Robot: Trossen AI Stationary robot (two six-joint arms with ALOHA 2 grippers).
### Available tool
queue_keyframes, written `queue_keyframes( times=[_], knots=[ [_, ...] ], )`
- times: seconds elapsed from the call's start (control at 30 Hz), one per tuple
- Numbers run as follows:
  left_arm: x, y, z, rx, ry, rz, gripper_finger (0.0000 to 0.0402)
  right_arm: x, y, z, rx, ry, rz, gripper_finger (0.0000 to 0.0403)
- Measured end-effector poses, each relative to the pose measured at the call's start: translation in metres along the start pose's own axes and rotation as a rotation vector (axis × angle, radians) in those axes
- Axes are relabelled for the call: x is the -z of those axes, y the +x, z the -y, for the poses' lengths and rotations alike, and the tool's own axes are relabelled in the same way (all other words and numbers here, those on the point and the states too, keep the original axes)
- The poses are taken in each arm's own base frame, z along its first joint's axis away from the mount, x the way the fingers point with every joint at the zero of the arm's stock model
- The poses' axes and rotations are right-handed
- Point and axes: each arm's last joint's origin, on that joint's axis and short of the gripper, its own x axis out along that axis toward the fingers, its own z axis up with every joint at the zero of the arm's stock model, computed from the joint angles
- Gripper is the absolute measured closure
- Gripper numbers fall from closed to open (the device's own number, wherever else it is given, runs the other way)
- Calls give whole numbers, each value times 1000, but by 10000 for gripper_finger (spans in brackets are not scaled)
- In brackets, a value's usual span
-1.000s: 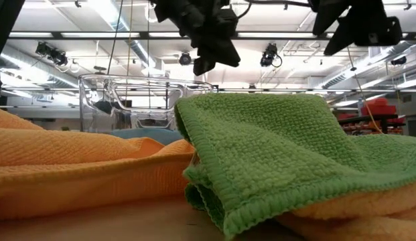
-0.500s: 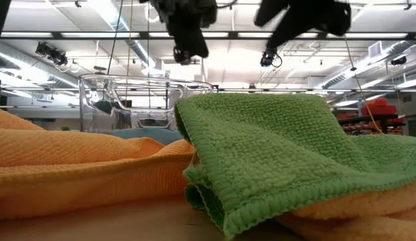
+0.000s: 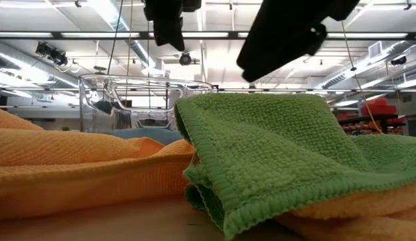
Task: Fold microfiber towels
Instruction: Fold the blue towel
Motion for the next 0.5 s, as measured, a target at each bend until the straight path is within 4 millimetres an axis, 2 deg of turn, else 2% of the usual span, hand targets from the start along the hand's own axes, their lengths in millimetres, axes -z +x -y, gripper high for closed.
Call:
queue_keyframes(
  times=[0.13, 0.27, 0.37, 0.5],
  knots=[
    [7, -7, 9, -7, 16, -29, 387, -13, 10, -5, -2, -23, 17, 212],
    [12, -25, 11, -36, 67, 2, 395, -22, 20, -14, 59, -58, 62, 188],
    [20, -41, 11, -51, 95, 49, 387, -23, 27, -22, 109, -42, 89, 180],
    [37, -46, 8, -61, 103, 85, 381, -17, 40, -27, 150, -36, 84, 178]
  ],
)
